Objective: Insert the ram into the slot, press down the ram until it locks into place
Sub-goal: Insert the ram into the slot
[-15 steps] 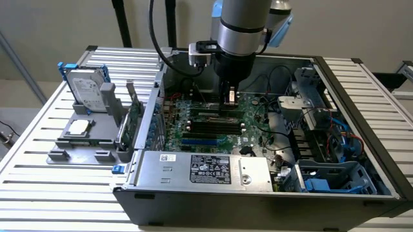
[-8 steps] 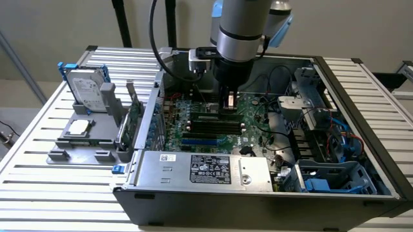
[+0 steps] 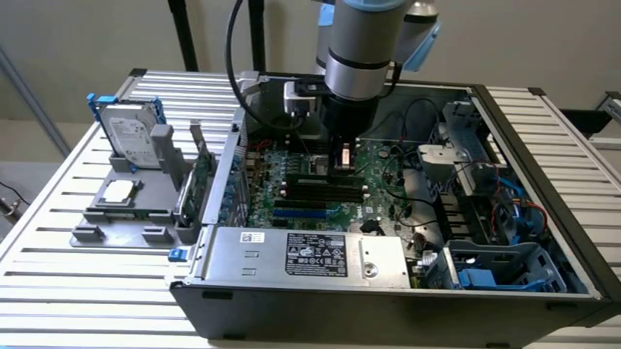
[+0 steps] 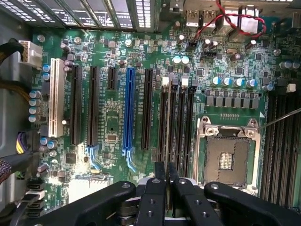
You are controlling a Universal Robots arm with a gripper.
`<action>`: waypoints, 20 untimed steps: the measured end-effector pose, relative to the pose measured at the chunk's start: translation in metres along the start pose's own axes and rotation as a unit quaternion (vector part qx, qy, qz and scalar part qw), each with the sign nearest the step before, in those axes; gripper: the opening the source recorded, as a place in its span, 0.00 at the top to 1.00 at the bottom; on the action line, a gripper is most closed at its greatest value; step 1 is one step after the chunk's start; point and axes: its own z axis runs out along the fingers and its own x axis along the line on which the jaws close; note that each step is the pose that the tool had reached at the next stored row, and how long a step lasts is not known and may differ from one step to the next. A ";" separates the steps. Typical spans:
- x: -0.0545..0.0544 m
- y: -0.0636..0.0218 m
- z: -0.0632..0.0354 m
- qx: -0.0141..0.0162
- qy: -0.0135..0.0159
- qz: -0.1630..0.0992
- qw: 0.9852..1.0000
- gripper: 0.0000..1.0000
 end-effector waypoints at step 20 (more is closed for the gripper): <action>-0.006 -0.0005 0.0084 0.008 0.019 0.001 1.000 0.87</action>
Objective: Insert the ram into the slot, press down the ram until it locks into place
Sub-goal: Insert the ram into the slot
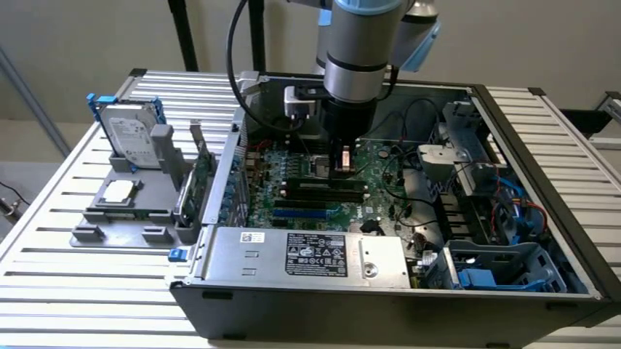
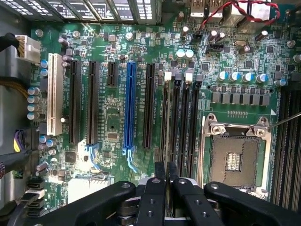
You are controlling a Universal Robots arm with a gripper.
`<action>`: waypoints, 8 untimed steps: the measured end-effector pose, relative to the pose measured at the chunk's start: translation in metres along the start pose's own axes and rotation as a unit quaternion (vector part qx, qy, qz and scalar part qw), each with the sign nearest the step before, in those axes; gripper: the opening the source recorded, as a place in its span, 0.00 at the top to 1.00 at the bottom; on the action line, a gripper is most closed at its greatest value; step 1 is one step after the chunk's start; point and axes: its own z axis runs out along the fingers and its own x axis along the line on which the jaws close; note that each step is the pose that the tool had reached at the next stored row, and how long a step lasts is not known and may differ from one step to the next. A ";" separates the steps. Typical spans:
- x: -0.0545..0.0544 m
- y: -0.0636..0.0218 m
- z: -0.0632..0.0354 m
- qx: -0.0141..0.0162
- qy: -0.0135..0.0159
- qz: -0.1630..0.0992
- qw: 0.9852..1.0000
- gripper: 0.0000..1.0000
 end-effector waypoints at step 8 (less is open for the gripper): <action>-0.001 0.0000 0.0028 0.000 0.002 0.002 1.000 0.87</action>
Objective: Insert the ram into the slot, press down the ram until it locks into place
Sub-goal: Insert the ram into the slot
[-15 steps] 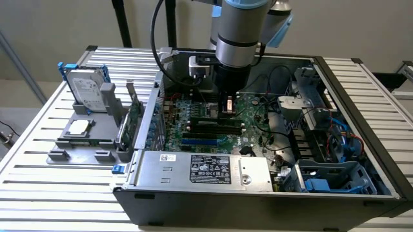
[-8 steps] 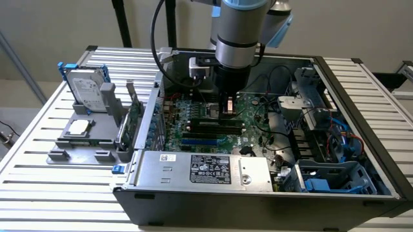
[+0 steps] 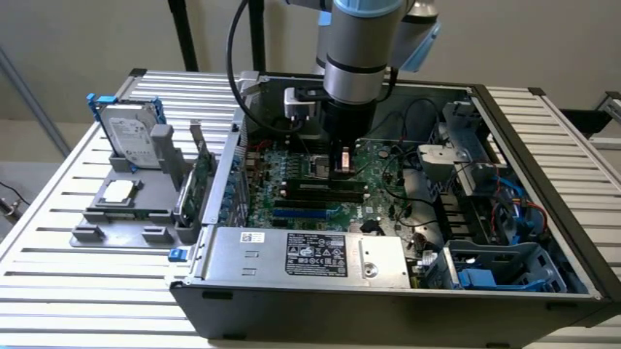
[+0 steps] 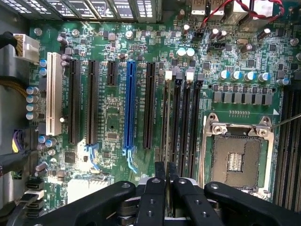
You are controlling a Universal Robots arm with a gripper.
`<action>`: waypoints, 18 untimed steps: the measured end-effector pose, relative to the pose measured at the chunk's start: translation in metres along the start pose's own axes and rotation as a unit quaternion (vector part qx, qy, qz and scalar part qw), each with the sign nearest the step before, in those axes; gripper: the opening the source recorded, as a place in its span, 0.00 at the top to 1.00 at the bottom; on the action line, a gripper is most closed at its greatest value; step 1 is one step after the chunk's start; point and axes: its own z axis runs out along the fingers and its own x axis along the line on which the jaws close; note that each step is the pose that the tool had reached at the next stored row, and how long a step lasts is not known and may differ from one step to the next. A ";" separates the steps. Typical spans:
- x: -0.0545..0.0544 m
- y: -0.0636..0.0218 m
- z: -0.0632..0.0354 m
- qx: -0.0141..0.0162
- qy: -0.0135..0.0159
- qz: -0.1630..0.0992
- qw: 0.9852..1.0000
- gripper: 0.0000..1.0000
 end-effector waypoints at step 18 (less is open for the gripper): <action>-0.003 0.0008 0.0056 0.000 0.005 0.004 1.000 0.87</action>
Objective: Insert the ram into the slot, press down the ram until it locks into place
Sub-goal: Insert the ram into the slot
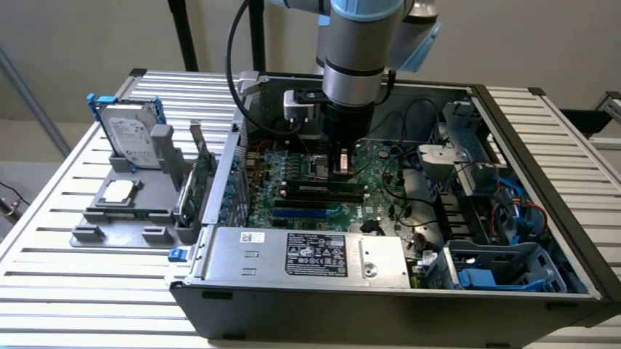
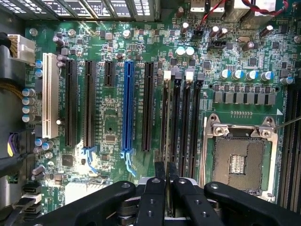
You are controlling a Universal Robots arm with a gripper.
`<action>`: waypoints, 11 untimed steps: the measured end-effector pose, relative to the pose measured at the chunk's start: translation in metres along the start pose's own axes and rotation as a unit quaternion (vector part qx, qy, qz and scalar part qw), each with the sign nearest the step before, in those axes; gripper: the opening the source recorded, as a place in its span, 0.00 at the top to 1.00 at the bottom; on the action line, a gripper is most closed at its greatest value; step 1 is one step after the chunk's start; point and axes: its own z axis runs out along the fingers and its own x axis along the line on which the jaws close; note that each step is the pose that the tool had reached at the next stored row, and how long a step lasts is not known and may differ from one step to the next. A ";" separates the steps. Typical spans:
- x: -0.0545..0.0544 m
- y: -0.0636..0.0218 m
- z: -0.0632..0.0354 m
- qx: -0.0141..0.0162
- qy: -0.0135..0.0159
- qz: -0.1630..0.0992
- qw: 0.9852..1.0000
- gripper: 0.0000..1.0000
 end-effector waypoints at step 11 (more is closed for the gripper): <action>0.000 0.0004 0.0003 0.001 0.000 0.000 1.000 0.87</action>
